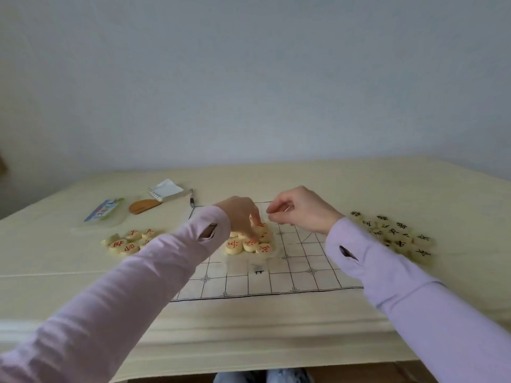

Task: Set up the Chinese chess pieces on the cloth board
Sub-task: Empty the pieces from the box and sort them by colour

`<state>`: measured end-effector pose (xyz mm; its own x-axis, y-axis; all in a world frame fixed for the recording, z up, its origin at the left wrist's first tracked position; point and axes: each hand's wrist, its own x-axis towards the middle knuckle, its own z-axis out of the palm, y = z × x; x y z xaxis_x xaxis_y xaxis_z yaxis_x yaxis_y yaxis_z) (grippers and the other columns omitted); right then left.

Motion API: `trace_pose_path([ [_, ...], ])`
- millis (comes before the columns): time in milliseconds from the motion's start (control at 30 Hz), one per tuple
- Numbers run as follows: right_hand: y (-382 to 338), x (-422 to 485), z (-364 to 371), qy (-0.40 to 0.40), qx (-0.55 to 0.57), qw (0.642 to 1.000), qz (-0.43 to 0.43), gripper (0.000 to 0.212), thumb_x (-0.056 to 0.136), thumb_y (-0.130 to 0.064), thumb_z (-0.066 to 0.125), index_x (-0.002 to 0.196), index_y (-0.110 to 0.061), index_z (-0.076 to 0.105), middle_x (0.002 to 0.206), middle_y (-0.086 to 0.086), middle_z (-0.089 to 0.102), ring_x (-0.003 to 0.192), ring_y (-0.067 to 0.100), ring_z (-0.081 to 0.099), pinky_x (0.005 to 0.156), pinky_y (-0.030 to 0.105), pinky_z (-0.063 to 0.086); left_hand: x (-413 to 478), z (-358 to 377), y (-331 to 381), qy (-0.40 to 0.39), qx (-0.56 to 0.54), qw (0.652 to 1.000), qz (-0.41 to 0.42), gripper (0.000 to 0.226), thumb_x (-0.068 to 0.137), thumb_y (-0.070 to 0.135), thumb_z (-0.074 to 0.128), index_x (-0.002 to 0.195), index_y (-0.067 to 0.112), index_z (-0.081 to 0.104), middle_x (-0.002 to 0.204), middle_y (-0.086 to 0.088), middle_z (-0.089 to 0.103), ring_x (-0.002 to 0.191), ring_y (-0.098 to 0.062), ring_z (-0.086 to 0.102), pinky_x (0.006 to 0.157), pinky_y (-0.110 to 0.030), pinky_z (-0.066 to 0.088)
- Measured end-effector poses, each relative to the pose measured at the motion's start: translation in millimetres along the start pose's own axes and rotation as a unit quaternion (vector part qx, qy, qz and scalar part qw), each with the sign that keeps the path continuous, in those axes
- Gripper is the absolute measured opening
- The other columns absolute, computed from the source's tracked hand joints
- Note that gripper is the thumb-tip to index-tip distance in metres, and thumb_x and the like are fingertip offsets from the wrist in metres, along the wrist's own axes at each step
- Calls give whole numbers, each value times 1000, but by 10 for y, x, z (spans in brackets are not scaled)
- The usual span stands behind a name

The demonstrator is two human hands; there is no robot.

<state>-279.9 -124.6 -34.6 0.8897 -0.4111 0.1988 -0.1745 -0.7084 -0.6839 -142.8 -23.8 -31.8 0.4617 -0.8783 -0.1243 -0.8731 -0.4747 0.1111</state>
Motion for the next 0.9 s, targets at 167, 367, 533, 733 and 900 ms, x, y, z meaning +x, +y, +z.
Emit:
trace_pose_path([
  [167,-33,77,128,-32,-28,999,-5,16,82,-16,69,98,-16,72,93,1,70,78,9,62,73,21,49,16,43,-54,10,-4,998,57,21,86,32,60,97,17,69,77,3,65,68,-11,58,71,-26,48],
  [367,-7,128,168,-33,-29,999,21,15,86,-13,64,100,-15,70,92,3,70,71,10,63,60,17,50,-6,-65,-246,-7,-70,997,28,25,96,19,46,111,9,64,91,-4,72,67,-7,64,74,-22,51],
  [533,-133,180,204,-75,-137,988,11,26,80,-21,72,105,-18,71,95,-5,66,87,10,59,72,18,44,-56,-104,-313,8,-119,993,18,26,95,16,44,112,13,63,83,-3,67,60,-5,62,71,-21,49],
  [733,-334,256,369,-170,-350,921,0,27,71,-23,76,97,-17,70,91,-1,65,83,20,61,65,25,45,-111,-183,-322,93,-121,988,-33,33,94,7,33,105,14,63,63,2,58,38,-3,52,36,-9,37],
  [900,-377,251,415,-167,-407,898,-13,30,74,-22,69,103,-16,64,92,0,61,84,21,58,64,24,40,-172,-157,-436,124,-158,978,-52,29,94,10,37,100,5,65,58,1,57,32,-1,49,32,-7,31],
])
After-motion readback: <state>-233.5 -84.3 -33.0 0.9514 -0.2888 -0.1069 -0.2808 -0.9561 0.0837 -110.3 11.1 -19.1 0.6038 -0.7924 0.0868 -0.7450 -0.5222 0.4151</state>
